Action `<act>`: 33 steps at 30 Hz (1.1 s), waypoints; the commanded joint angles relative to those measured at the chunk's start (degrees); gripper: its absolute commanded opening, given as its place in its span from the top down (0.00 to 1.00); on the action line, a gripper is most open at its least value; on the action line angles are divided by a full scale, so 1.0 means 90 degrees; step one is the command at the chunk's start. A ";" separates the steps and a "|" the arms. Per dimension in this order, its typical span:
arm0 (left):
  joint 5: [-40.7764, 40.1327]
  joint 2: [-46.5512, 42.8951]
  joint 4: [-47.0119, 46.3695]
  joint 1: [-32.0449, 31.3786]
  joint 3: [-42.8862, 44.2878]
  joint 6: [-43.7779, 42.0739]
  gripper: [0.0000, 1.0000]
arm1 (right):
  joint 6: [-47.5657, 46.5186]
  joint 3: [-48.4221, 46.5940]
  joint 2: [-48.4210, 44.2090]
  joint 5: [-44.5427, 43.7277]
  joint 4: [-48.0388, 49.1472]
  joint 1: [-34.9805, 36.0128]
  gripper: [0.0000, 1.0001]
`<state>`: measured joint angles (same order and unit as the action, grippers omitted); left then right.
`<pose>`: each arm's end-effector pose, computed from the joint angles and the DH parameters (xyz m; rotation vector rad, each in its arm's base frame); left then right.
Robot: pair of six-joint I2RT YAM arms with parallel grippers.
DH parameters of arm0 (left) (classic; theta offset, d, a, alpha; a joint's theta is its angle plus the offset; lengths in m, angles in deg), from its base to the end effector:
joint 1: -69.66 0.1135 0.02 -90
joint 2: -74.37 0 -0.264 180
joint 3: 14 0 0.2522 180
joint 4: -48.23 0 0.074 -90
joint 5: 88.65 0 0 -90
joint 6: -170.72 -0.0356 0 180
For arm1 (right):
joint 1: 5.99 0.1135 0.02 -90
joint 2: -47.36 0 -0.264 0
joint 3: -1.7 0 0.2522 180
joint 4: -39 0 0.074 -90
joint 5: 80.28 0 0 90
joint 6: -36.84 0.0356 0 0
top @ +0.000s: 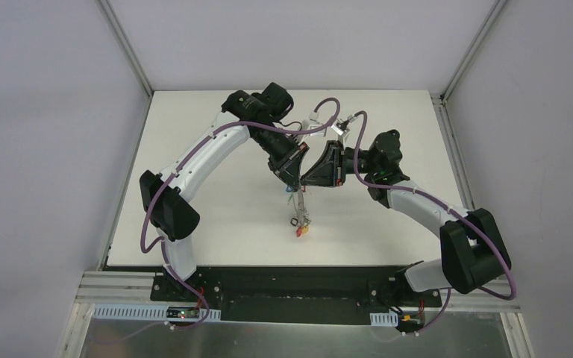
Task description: Put the keys on the keyring
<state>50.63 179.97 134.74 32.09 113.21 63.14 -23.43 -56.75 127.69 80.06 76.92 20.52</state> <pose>0.2742 -0.2450 0.3726 1.4316 2.1707 -1.2685 0.2466 0.1605 0.3035 -1.1220 1.2687 1.5426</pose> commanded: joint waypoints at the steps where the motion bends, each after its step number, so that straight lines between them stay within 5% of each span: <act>1: 0.0214 -0.0298 0.0064 -0.0041 -0.0051 -0.0180 1.00 | -0.0013 -0.0328 -0.0044 0.0122 0.0253 -0.0003 0.83; 16: 0.0211 -0.0286 -0.0018 -0.0038 0.0024 -0.0078 1.00 | -0.0321 -0.0241 -0.0008 0.0143 -0.0049 0.0071 0.86; 26: 0.0392 -0.0416 -0.0131 -0.0012 -0.0083 -0.0257 1.00 | 0.0139 -0.0369 -0.0030 0.0054 0.0417 -0.0036 1.00; 33: 0.1132 -0.1258 -0.1873 0.0394 -0.1063 0.0553 0.74 | 0.1411 -0.0366 0.0000 -0.0272 0.1585 -0.0310 1.00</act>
<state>54.91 175.73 127.64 33.67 107.81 63.86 -17.94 -56.86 128.17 79.71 80.81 18.92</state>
